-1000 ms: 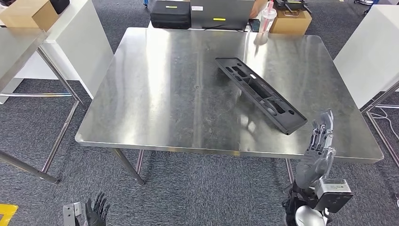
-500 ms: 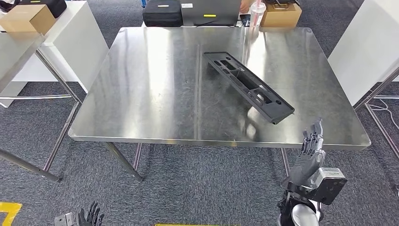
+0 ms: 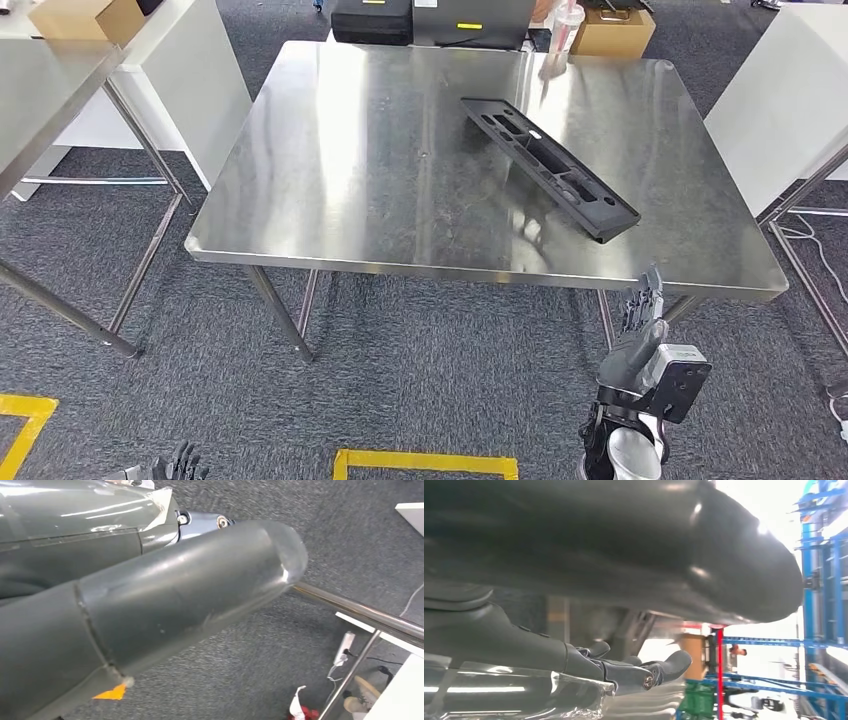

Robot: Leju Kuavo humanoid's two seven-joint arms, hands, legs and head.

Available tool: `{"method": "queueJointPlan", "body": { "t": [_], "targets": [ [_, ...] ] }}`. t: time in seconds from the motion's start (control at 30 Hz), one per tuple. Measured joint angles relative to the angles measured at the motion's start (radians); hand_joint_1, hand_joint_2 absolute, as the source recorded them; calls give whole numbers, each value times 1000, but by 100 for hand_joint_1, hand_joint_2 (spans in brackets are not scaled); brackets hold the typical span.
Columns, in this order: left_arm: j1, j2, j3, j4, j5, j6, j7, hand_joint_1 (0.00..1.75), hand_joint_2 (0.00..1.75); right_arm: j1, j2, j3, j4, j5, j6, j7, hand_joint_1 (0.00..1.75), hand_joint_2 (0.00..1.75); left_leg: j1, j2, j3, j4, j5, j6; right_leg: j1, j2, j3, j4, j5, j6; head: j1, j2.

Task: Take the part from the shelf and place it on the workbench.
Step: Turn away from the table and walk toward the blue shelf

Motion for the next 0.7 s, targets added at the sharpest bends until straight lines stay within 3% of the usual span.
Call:
{"method": "queueJointPlan", "body": {
  "t": [0.03,0.07,0.13,0.2,0.27,0.33,0.37,0.4,0.47,0.5,0.53,0.57,0.6,0.63,0.7],
  "targets": [
    [1,-2,4,0,-7,-4,1,0,0,0,1,-2,4,1,3,2,0,0,-2,0,-13,1,10,1,0,0,2,38,-10,5,1,0],
    [2,-4,9,-1,-15,-8,2,0,0,0,2,-3,7,4,7,6,0,0,-4,0,-26,3,19,1,1,0,22,43,-5,12,1,0],
    [4,-8,21,-5,-32,-16,3,0,0,-2,6,-4,10,14,13,12,0,0,-7,0,-46,8,32,-2,3,0,114,-62,28,22,2,0],
    [5,-13,37,-12,-45,-24,4,0,0,-6,15,-4,11,27,20,17,0,0,-11,0,-61,15,43,-9,9,0,215,-207,36,16,2,0],
    [7,-15,56,-20,-50,-31,7,0,0,-9,26,-4,12,44,32,24,0,0,-13,2,-69,18,55,-20,16,0,248,-267,30,4,0,0],
    [13,-17,83,-32,-51,-37,11,0,0,-16,40,2,19,61,51,31,0,0,-12,0,-76,20,60,-32,11,0,236,-272,41,-10,1,0],
    [18,-19,100,-39,-51,-40,13,0,0,-24,48,8,27,69,61,33,0,0,-10,-2,-82,30,47,-38,6,0,230,-273,49,-20,0,0],
    [25,-21,122,-50,-50,-45,16,0,0,-36,56,19,41,75,73,34,0,0,-8,-4,-94,57,16,-45,1,0,222,-276,59,-31,-2,0],
    [39,-30,179,-79,-57,-56,27,0,0,-74,73,50,87,83,94,30,0,0,1,-6,-131,168,-76,-61,-1,1,204,-275,77,-43,-8,0],
    [47,-38,212,-98,-67,-62,35,0,0,-96,82,67,116,85,104,27,0,0,5,-6,-150,234,-114,-68,0,1,192,-274,86,-45,-10,0],
    [54,-52,247,-120,-80,-66,43,0,0,-119,89,84,148,87,112,24,0,0,9,-6,-159,281,-129,-73,0,1,180,-271,94,-43,-10,0],
    [60,-68,282,-145,-95,-69,51,0,0,-140,96,101,178,90,120,23,0,0,13,-6,-153,295,-123,-77,0,1,169,-268,100,-40,-11,0],
    [65,-87,316,-172,-109,-69,59,0,0,-159,104,116,207,93,128,21,0,0,17,-5,-128,271,-99,-80,-1,0,158,-265,105,-36,-11,0],
    [70,-108,349,-201,-120,-66,64,0,0,-178,112,132,235,96,136,19,0,0,20,-5,-85,214,-69,-81,-2,-1,150,-261,110,-31,-11,0],
    [76,-150,404,-253,-133,-48,69,0,0,-213,128,157,283,98,150,14,0,0,22,-8,7,75,-41,-80,-2,-3,137,-255,119,-18,-10,0]
  ]
}}
